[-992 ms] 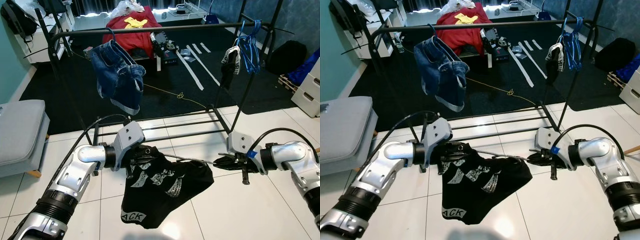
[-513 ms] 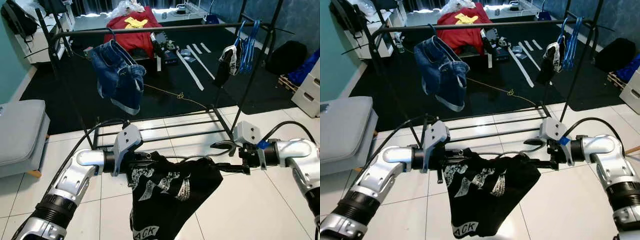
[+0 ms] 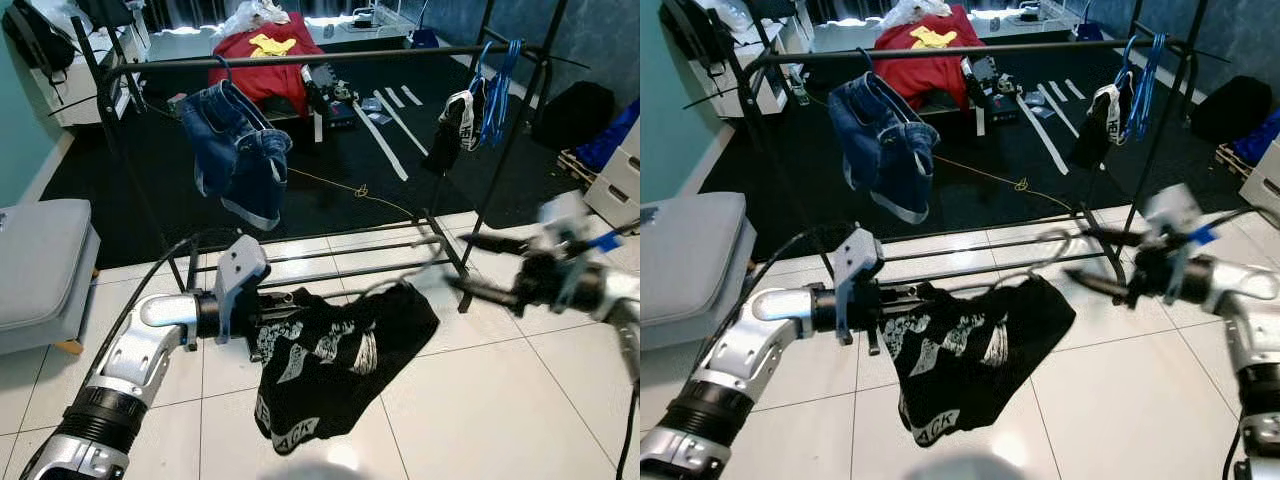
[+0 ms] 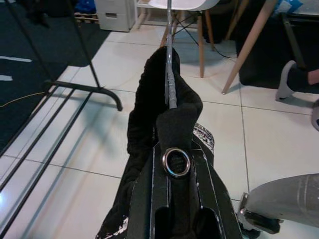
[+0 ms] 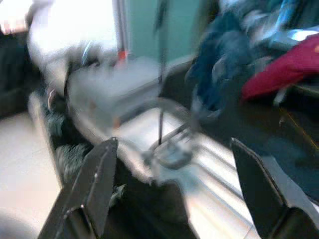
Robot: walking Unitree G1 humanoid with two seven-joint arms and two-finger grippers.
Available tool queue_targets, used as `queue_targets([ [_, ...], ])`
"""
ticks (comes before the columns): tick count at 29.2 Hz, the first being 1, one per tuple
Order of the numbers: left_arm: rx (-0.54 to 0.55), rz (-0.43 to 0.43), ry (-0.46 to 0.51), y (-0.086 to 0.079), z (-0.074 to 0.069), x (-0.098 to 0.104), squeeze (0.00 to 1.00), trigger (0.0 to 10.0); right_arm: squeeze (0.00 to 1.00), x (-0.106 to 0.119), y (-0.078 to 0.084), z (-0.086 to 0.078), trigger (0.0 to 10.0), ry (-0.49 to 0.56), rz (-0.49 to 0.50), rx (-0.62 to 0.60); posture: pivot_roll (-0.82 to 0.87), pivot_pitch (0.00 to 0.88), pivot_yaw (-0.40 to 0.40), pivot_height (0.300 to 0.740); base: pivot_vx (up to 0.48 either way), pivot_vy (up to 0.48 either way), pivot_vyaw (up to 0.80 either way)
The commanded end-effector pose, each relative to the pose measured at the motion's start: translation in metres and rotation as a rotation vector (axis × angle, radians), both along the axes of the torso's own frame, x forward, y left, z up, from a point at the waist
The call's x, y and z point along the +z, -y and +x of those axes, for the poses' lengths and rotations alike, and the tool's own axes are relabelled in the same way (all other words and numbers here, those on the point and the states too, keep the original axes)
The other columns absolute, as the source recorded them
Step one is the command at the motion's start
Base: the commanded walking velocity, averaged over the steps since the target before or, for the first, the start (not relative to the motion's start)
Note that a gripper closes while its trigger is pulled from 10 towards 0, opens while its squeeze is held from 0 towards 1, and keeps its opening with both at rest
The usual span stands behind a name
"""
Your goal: Hang hanger
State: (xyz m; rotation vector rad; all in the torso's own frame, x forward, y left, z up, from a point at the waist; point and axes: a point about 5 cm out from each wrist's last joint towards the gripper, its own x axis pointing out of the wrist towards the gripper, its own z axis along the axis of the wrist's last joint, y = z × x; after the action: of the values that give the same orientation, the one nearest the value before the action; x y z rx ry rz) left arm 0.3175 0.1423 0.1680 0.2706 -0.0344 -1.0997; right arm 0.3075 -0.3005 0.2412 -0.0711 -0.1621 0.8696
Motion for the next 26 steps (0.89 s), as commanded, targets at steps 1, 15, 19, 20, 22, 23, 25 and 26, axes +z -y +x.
queue_targets([
  [1,0.019,-0.016,0.023,-0.008,0.001,0.005,0.00,0.0,0.00,0.006,0.008,-0.002,10.0,0.018,0.129,-0.022,0.02,0.100,0.046,0.740,0.000,0.000,0.00],
  [15,0.001,-0.161,0.013,-0.007,0.000,0.013,0.00,0.0,0.00,-0.018,0.034,0.000,10.0,0.055,0.340,-0.421,0.01,0.096,0.051,0.740,0.000,0.000,0.00],
  [19,-0.012,-0.211,0.011,-0.005,-0.001,0.017,0.00,0.0,0.00,-0.028,0.038,0.002,10.0,0.039,0.356,-0.522,0.01,0.096,0.051,0.740,0.000,0.000,0.00],
  [20,-0.012,-0.211,0.011,-0.005,-0.001,0.017,0.00,0.0,0.00,-0.028,0.038,0.002,10.0,0.039,0.356,-0.522,0.01,0.096,0.051,0.740,0.000,0.000,0.00],
  [22,-0.026,-0.316,-0.006,-0.004,-0.001,0.021,0.00,0.0,0.00,-0.046,0.033,0.003,10.0,-0.013,0.315,-0.578,0.01,0.077,0.051,0.740,0.000,0.000,0.00],
  [23,-0.026,-0.316,-0.006,-0.004,-0.001,0.021,0.00,0.0,0.00,-0.046,0.033,0.003,10.0,-0.013,0.315,-0.578,0.01,0.077,0.051,0.740,0.000,0.000,0.00],
  [25,-0.095,-0.409,-0.055,0.000,-0.006,0.023,0.00,0.0,0.00,-0.067,0.013,0.001,10.0,-0.073,0.232,-0.508,0.01,0.064,0.052,0.740,0.000,0.000,0.00],
  [26,-0.095,-0.409,-0.055,0.000,-0.006,0.023,0.00,0.0,0.00,-0.067,0.013,0.001,10.0,-0.073,0.232,-0.508,0.01,0.064,0.052,0.740,0.000,0.000,0.00],
])
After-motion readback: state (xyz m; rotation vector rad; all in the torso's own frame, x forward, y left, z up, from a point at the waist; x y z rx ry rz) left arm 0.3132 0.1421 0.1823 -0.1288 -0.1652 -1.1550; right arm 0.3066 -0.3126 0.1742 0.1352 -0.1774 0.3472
